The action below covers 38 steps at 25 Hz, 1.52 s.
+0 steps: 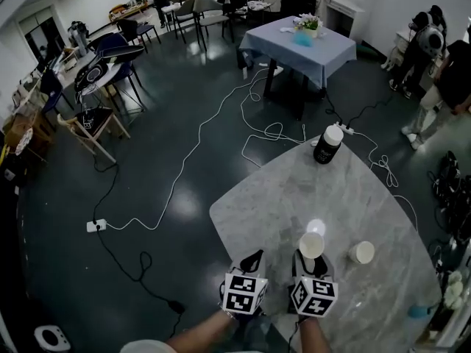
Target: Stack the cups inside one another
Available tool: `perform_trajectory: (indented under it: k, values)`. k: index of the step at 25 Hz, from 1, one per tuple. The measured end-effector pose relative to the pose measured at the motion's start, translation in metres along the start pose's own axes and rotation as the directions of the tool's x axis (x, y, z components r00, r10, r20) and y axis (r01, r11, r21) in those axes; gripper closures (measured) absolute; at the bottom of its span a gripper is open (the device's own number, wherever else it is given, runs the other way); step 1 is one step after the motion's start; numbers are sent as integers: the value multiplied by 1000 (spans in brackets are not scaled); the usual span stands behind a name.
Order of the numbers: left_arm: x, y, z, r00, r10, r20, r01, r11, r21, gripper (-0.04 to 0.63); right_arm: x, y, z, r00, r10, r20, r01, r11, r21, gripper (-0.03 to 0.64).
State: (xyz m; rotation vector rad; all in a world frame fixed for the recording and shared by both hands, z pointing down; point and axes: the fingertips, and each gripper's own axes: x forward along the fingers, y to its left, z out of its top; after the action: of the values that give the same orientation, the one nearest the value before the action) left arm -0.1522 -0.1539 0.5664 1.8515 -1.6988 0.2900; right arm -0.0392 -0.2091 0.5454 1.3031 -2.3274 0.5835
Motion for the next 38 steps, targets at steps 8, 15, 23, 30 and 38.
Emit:
perform_trajectory:
  k: [8, 15, 23, 30, 38]
  values:
    - [1, -42, 17, 998, -61, 17, 60, 997, 39, 600, -34, -32, 16, 997, -63, 41, 62, 998, 31, 403]
    - [3, -80, 30, 994, -108, 24, 106, 992, 69, 600, -64, -65, 28, 990, -124, 74, 119, 991, 63, 403]
    - [15, -124, 37, 988, -153, 17, 150, 983, 107, 600, -91, -109, 37, 978, -182, 101, 171, 980, 105, 403]
    - [35, -155, 42, 983, -182, 1, 180, 975, 133, 600, -98, -145, 45, 969, -219, 115, 203, 970, 130, 403]
    - [59, -185, 36, 979, -203, -34, 206, 967, 152, 600, -101, -182, 37, 965, -247, 92, 231, 961, 151, 403]
